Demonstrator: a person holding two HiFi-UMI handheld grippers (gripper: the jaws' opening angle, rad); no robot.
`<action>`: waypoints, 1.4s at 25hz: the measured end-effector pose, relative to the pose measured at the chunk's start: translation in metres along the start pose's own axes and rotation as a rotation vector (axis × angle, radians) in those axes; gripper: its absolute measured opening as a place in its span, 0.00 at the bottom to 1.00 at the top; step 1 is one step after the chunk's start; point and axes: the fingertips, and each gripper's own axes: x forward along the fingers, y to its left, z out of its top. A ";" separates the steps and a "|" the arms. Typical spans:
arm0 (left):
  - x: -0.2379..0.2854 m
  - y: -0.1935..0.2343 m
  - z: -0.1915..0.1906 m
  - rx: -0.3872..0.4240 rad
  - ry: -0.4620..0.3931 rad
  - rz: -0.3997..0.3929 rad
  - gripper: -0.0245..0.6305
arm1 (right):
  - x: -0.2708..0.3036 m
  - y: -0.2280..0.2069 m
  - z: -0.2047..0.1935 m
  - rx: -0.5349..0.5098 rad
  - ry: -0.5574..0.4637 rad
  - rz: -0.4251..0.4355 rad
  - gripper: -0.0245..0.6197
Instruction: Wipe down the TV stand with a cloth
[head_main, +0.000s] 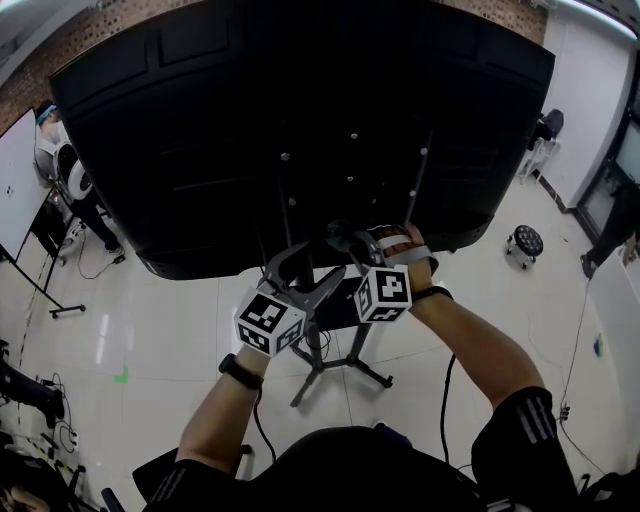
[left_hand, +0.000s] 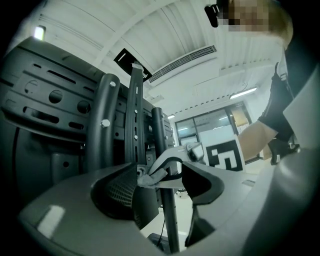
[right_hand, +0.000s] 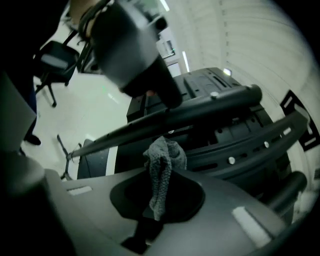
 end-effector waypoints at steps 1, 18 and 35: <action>-0.001 -0.002 0.005 0.004 -0.010 -0.001 0.50 | -0.009 -0.007 0.005 0.075 -0.046 0.000 0.07; 0.057 -0.051 0.135 0.126 -0.228 -0.006 0.50 | -0.145 -0.183 -0.071 0.460 -0.266 -0.265 0.08; 0.117 -0.071 0.120 0.149 -0.177 0.038 0.50 | -0.087 -0.207 -0.138 0.506 -0.251 -0.215 0.07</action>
